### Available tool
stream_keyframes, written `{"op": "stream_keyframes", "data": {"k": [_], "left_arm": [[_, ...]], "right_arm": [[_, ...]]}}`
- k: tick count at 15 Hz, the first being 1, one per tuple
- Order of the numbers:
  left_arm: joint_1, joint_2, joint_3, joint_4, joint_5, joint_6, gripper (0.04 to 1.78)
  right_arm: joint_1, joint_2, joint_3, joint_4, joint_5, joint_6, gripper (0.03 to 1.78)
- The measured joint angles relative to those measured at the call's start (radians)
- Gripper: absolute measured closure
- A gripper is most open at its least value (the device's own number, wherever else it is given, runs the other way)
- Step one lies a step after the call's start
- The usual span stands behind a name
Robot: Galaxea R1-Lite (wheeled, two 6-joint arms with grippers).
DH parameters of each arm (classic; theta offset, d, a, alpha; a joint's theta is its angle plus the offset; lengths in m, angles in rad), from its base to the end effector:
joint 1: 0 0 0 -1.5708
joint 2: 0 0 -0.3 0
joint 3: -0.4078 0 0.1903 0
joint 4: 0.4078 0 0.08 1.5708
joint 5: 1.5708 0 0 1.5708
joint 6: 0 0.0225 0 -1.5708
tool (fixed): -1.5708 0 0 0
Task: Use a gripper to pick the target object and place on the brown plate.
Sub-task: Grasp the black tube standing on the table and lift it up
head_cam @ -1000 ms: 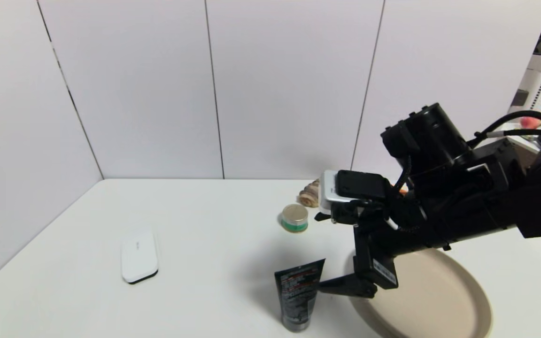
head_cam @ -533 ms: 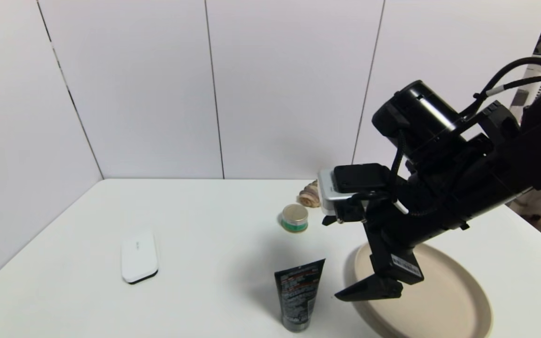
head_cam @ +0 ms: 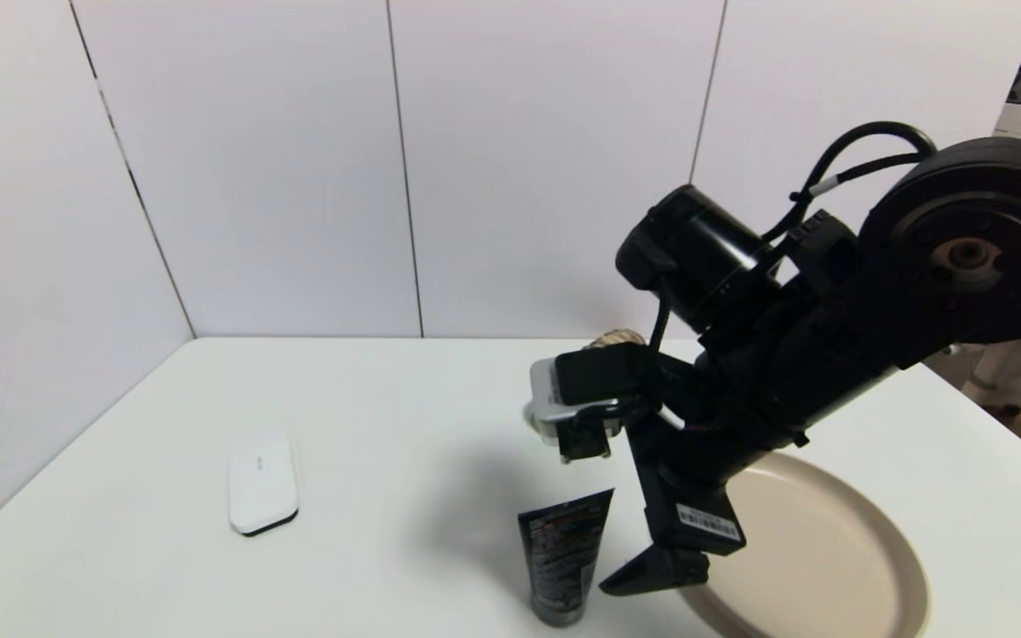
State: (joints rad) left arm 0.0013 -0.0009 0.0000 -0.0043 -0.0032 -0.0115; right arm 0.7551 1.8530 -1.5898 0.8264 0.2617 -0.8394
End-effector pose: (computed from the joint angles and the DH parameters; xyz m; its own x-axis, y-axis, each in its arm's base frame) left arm -0.0229 -0.0001 0.0759 1.0000 -0.0019 0.0052 0.0020 0.9999 -0.0115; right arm 0.2283 0.2228 0.2254 0.1482 0.4948 -0.8563 -0.9808 -0.0372 -0.1913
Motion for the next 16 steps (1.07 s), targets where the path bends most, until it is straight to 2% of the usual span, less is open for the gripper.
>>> {"op": "stream_keyframes", "data": {"k": [2,5,7,10,16], "left_arm": [[0.000,0.000,0.000,0.000,0.000,0.000,0.13],[0.000,0.000,0.000,0.000,0.000,0.000,0.13],[0.000,0.000,0.000,0.000,0.000,0.000,0.13],[0.000,0.000,0.000,0.000,0.000,0.000,0.13],[0.000,0.000,0.000,0.000,0.000,0.000,0.13]], "right_arm": [[0.021,0.030,-0.009,0.000,-0.007,-0.001,0.12],[0.046,0.072,-0.022,0.000,-0.045,-0.001,0.12],[0.055,0.095,-0.028,-0.001,-0.049,-0.001,0.12],[0.058,0.134,-0.053,-0.001,-0.081,-0.001,0.12],[0.070,0.184,-0.066,0.006,-0.087,-0.001,0.11]]}}
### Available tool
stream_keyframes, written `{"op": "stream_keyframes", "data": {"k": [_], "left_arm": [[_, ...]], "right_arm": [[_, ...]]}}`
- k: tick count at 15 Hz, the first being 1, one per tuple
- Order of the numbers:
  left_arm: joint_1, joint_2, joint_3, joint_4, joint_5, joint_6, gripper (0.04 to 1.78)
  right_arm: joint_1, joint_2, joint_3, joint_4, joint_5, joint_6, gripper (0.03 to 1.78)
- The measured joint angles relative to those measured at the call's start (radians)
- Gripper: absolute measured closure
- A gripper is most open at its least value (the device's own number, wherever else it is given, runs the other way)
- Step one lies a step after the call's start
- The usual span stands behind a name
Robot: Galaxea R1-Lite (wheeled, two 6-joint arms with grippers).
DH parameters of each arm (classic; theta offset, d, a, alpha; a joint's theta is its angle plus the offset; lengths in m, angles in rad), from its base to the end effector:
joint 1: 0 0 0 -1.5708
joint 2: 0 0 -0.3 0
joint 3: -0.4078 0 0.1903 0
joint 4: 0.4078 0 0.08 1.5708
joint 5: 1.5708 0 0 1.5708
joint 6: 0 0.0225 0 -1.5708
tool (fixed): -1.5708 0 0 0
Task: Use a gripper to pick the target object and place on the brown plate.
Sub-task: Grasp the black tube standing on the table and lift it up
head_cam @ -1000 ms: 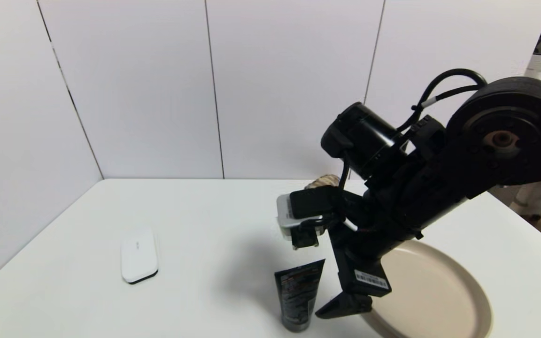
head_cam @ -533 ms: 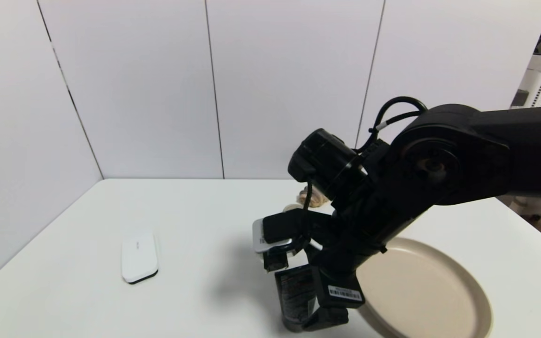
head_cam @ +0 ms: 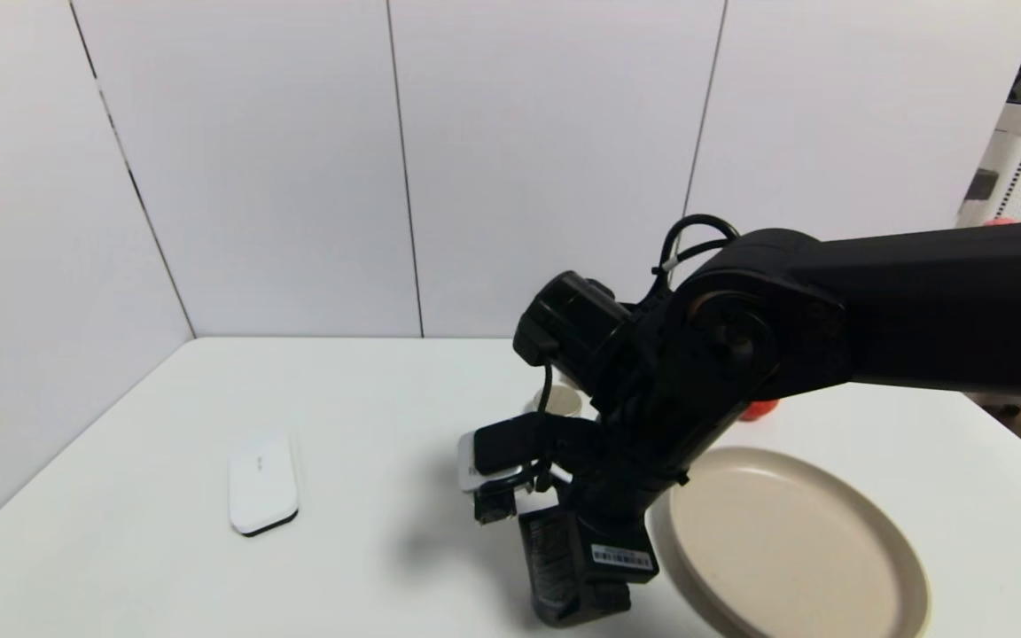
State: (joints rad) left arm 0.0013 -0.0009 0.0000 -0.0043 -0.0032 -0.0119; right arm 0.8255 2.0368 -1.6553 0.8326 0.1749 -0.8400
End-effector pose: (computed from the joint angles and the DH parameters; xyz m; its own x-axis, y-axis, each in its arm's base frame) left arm -0.0229 -0.0001 0.0759 1.0000 -0.0019 0.0052 0.0020 0.9999 -0.0119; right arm 0.2417 0.2677 0.1773 0.1053 0.3707 -0.9228 -0.9838 -0.0968 -0.1512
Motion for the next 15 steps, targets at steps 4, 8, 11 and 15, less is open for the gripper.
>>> {"op": "stream_keyframes", "data": {"k": [4,8,11,15], "left_arm": [[0.000,0.000,0.000,0.000,0.000,0.000,0.13],[0.000,0.000,0.000,0.000,0.000,0.001,0.13],[0.000,0.000,0.000,0.000,0.000,0.000,0.13],[0.000,0.000,0.000,0.000,0.000,0.000,0.13]], "right_arm": [[0.000,0.006,0.012,0.011,-0.038,0.000,0.11],[-0.001,0.009,0.011,0.010,-0.040,0.000,0.11],[-0.001,0.013,0.010,0.009,-0.060,0.000,0.58],[-0.001,0.016,0.010,0.009,-0.069,0.001,1.04]]}}
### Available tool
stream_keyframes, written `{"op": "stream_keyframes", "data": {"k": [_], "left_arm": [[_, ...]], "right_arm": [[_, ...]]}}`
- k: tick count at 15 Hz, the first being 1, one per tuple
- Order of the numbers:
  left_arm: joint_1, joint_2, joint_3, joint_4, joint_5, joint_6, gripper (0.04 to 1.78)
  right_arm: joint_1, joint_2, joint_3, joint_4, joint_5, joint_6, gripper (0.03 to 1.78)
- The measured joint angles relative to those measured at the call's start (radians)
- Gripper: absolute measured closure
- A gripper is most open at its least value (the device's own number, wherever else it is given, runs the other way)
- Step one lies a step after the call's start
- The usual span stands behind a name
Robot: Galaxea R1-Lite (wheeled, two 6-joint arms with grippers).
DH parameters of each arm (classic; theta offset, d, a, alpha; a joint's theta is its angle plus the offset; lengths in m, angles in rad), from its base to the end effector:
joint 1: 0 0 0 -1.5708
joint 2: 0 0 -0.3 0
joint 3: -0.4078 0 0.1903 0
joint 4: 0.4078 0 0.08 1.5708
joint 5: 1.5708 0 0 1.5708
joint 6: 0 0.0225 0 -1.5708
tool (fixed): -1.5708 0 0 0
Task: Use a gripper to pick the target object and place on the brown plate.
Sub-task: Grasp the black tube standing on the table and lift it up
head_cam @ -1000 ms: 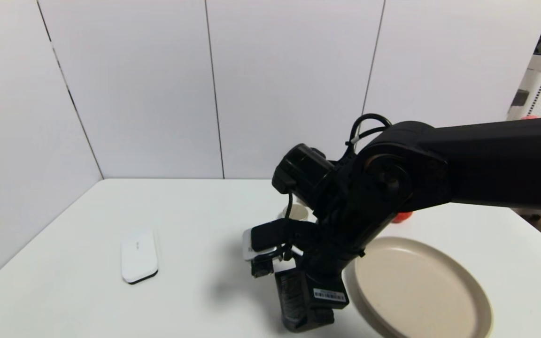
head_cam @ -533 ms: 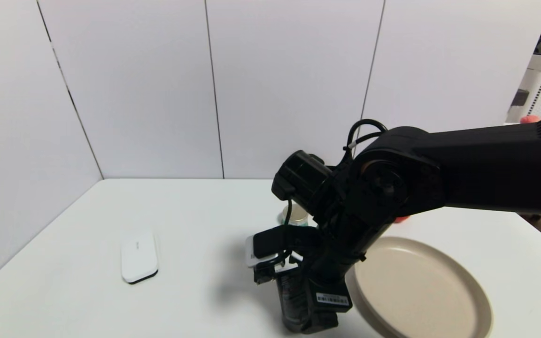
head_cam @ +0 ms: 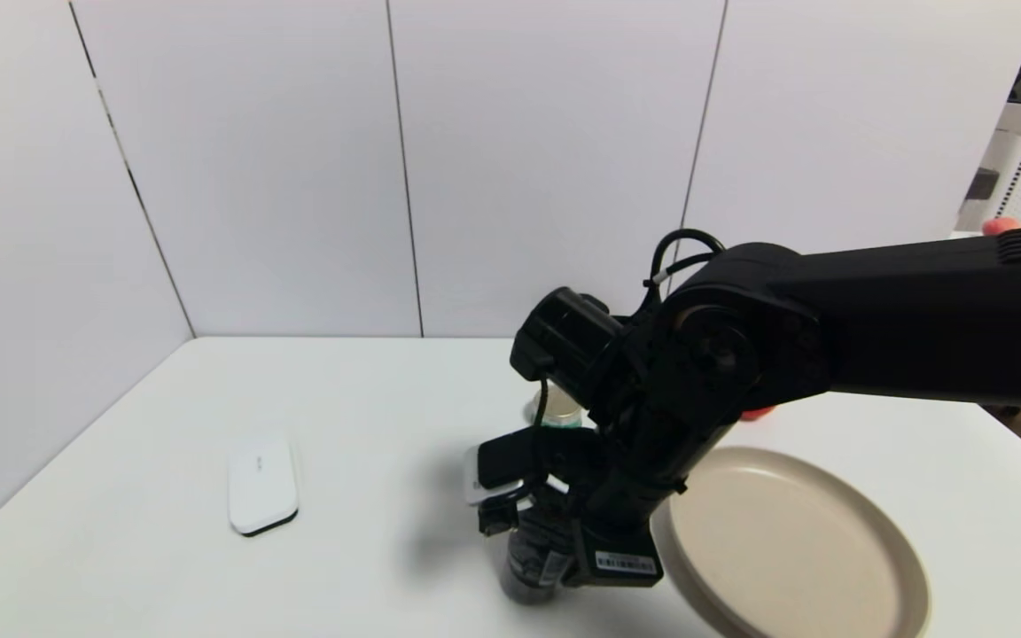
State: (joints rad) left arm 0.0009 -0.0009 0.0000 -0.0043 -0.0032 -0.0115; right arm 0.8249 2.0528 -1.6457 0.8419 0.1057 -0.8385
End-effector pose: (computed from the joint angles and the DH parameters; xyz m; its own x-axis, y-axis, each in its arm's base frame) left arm -0.0229 -0.0001 0.0759 1.0000 -0.0023 0.0052 0.0024 0.9999 -0.0115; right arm 0.2437 0.2673 0.1688 0.1359 0.3026 -0.9434 -0.9822 -0.0833 -0.1683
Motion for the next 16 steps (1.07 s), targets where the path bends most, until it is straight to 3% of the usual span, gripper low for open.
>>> {"op": "stream_keyframes", "data": {"k": [1,2,12,16], "left_arm": [[0.000,0.000,0.000,0.000,0.000,0.000,0.13],[0.000,0.000,0.000,0.000,0.000,0.000,0.13],[0.000,0.000,0.000,0.000,0.000,0.000,0.13],[0.000,0.000,0.000,0.000,0.000,0.000,0.13]], "right_arm": [[0.000,0.000,0.000,0.002,0.000,0.000,1.32],[0.000,-0.001,0.002,0.000,0.000,0.000,1.74],[-0.001,-0.022,0.004,0.002,0.000,-0.003,1.74],[-0.029,-0.050,0.004,0.002,0.001,-0.004,1.74]]}}
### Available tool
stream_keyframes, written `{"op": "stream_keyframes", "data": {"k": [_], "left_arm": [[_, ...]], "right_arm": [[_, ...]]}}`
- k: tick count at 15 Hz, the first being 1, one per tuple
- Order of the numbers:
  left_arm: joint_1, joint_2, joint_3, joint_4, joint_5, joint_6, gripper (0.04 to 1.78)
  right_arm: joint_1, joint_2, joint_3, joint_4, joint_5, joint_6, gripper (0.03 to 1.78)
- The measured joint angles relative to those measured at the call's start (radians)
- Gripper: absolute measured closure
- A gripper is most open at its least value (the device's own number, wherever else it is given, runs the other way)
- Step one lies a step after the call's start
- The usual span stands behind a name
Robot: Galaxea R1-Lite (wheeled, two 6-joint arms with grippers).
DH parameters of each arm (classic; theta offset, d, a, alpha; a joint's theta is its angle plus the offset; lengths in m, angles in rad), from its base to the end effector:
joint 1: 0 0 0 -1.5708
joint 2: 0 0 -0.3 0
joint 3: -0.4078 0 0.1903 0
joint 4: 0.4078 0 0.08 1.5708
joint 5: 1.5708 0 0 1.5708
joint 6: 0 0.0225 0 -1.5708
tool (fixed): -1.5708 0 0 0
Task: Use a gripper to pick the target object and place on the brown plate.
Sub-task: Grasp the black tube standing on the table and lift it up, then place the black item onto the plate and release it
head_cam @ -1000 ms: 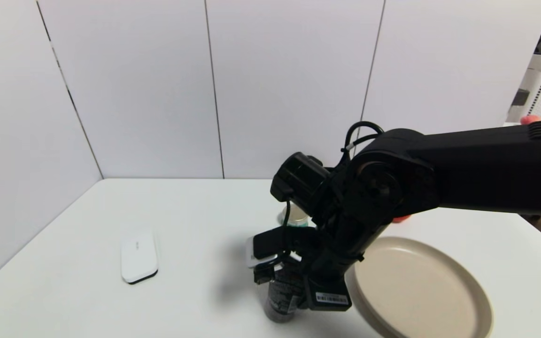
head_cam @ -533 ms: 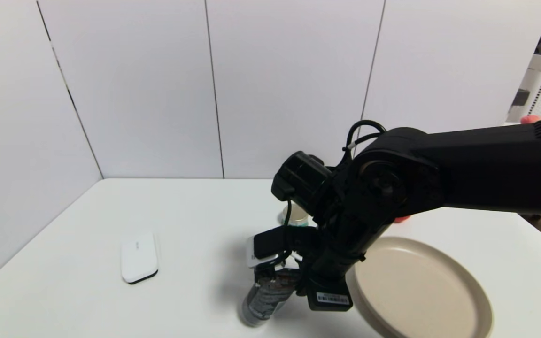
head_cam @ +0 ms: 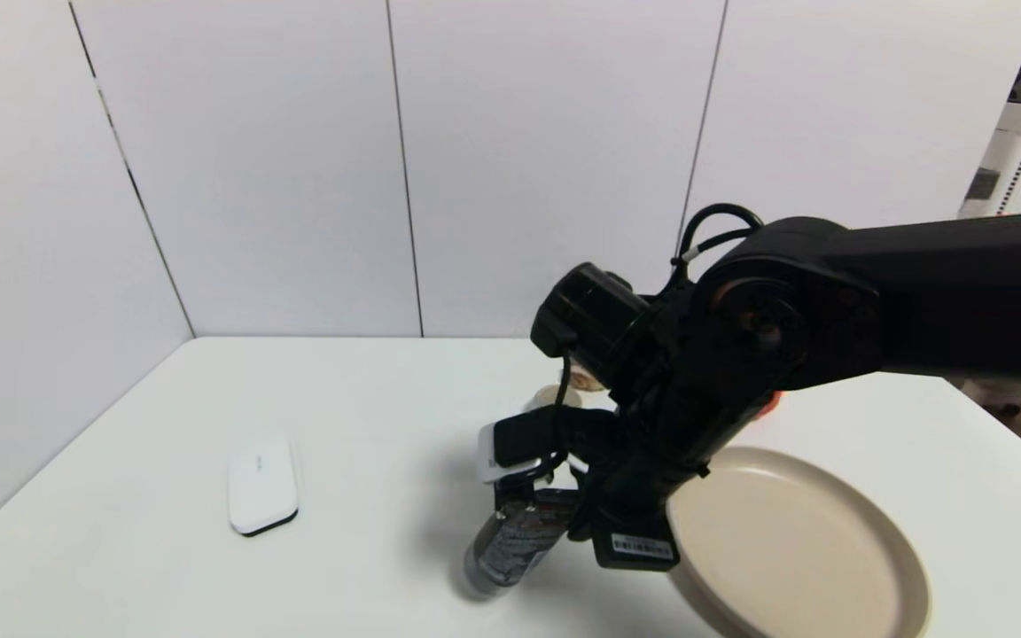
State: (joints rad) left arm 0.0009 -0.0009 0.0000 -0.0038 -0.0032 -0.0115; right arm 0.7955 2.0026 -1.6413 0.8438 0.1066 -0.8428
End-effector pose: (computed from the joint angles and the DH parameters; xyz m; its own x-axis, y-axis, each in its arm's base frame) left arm -0.0229 -0.0001 0.0758 1.0000 -0.0023 0.0047 0.0024 0.9999 -0.0115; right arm 0.2448 0.2533 0.1857 0.1729 0.3284 -0.9286 -0.9782 -0.0529 -0.2008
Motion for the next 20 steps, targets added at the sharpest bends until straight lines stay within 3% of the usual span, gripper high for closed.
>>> {"op": "stream_keyframes", "data": {"k": [6,9,15,20], "left_arm": [[0.000,0.000,0.000,0.000,0.000,0.000,0.13],[0.000,0.000,0.000,0.000,0.000,-0.001,0.13],[0.000,0.000,0.000,0.000,0.000,0.000,0.13],[0.000,0.000,0.000,0.000,0.000,0.000,0.13]], "right_arm": [[-0.142,-0.104,0.038,0.005,0.001,-0.006,1.74],[-0.274,-0.202,0.113,0.005,0.006,-0.030,1.74],[-0.575,-0.431,0.383,0.005,0.024,-0.033,1.74],[-0.674,-0.506,0.503,-0.001,0.069,-0.031,1.74]]}}
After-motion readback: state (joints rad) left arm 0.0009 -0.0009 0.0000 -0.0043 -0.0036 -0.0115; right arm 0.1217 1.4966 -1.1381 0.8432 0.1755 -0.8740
